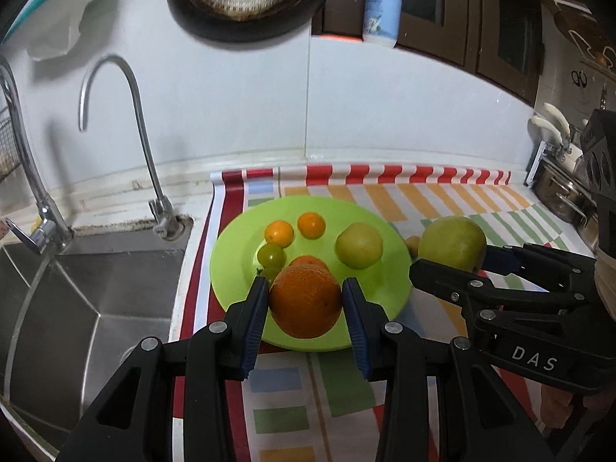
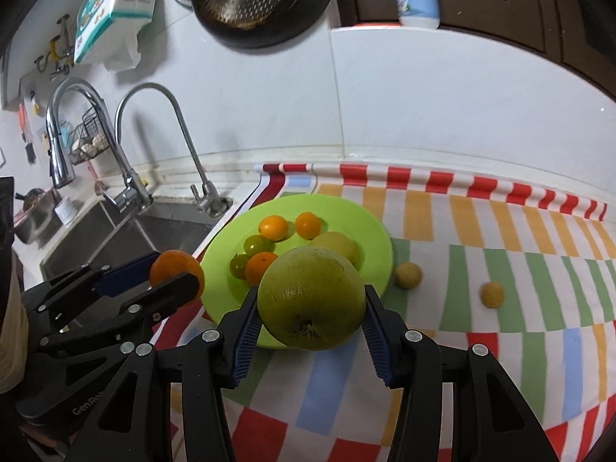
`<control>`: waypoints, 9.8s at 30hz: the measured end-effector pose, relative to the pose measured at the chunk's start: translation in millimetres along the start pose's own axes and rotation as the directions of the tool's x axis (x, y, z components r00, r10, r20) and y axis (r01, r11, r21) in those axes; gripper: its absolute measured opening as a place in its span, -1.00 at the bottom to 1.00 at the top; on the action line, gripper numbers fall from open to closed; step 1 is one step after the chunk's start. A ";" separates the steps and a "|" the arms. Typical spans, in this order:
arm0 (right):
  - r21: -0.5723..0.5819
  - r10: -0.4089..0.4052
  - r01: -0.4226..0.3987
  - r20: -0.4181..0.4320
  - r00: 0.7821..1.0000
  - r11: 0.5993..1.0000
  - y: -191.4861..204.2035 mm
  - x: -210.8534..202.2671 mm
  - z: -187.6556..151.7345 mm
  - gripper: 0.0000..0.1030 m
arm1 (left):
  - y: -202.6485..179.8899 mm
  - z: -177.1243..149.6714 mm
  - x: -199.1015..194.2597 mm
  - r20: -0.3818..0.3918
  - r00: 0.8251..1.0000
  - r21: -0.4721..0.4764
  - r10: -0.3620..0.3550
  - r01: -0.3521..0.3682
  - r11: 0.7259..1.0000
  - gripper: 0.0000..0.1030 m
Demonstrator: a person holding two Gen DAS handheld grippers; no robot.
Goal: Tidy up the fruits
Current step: 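Carry the orange and green apple onto the green plate and open both tools, then withdraw both tools from the plate toward the small yellow-brown fruits, then close the left tool on a small yellow-brown fruit while the right closes on another, then carry both small fruits over the green plate and open both tools to release them, then lift both tools off the plate and move toward the last loose fruit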
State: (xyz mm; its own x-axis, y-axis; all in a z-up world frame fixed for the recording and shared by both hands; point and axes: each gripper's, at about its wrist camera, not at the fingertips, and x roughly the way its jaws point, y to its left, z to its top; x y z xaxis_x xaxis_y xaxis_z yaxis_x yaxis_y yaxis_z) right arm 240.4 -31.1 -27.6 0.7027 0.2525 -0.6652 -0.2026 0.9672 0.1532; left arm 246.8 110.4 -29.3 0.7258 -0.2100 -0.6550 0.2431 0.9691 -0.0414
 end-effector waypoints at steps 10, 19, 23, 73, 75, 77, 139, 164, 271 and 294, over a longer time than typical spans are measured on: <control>0.000 0.016 -0.016 -0.060 0.998 1.000 3.1 40.0 2.8 -0.02 | 12.9 -2.5 40.4 -0.073 0.997 -0.007 -0.025 0.024 1.000 -0.24; 0.020 0.033 -0.031 -0.102 0.994 0.999 -5.2 66.8 3.6 -0.01 | 19.8 -3.3 65.2 -0.127 0.991 -0.022 -0.037 0.034 0.999 -0.24; 0.055 0.056 -0.050 -0.112 0.992 0.997 -8.1 73.9 3.3 0.00 | 23.3 -2.9 64.4 -0.124 0.992 -0.025 -0.025 0.022 0.999 -0.19; 0.039 -0.186 0.182 0.154 0.970 0.982 -97.6 -95.8 -17.7 0.50 | -103.1 18.1 -38.9 0.174 0.984 0.026 0.044 -0.049 0.998 0.72; 0.034 -0.187 0.184 0.158 0.970 0.982 -103.5 -95.6 -16.8 0.50 | -108.5 19.4 -35.1 0.178 0.983 0.036 0.041 -0.048 0.998 0.72; 0.027 -0.190 0.188 0.160 0.969 0.982 -109.7 -94.6 -16.0 0.49 | -113.1 20.7 -30.6 0.180 0.983 0.045 0.039 -0.048 0.998 0.72; 0.124 -0.064 0.078 -0.111 0.992 0.989 -179.1 59.0 -23.2 -0.48 | -155.3 31.6 157.3 -0.099 0.994 0.284 0.037 -0.007 0.959 -0.49; 0.087 -0.059 0.060 -0.008 0.998 0.994 -150.6 2.0 -7.2 -0.48 | -134.7 42.0 79.9 -0.021 0.999 0.146 -0.049 0.052 0.988 -0.50; -0.046 -0.035 0.036 0.020 0.999 0.998 28.3 -1.3 -6.3 -0.31 | 26.3 -1.5 -26.7 0.071 0.992 0.040 0.099 -0.102 0.994 0.81; -0.031 -0.020 0.015 -0.164 0.986 0.999 25.4 35.9 -51.9 -0.19 | 31.6 -54.3 -3.8 -0.124 0.974 0.052 0.189 -0.184 0.982 0.95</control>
State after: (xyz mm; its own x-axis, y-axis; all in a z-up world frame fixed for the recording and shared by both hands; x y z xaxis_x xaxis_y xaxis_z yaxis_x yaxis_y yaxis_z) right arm 225.1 1.2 -85.5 0.5856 0.2251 -0.7788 -0.2129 0.9697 0.1201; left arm 216.8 148.8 -69.0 0.6731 -0.0056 -0.7396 0.1388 0.9832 0.1189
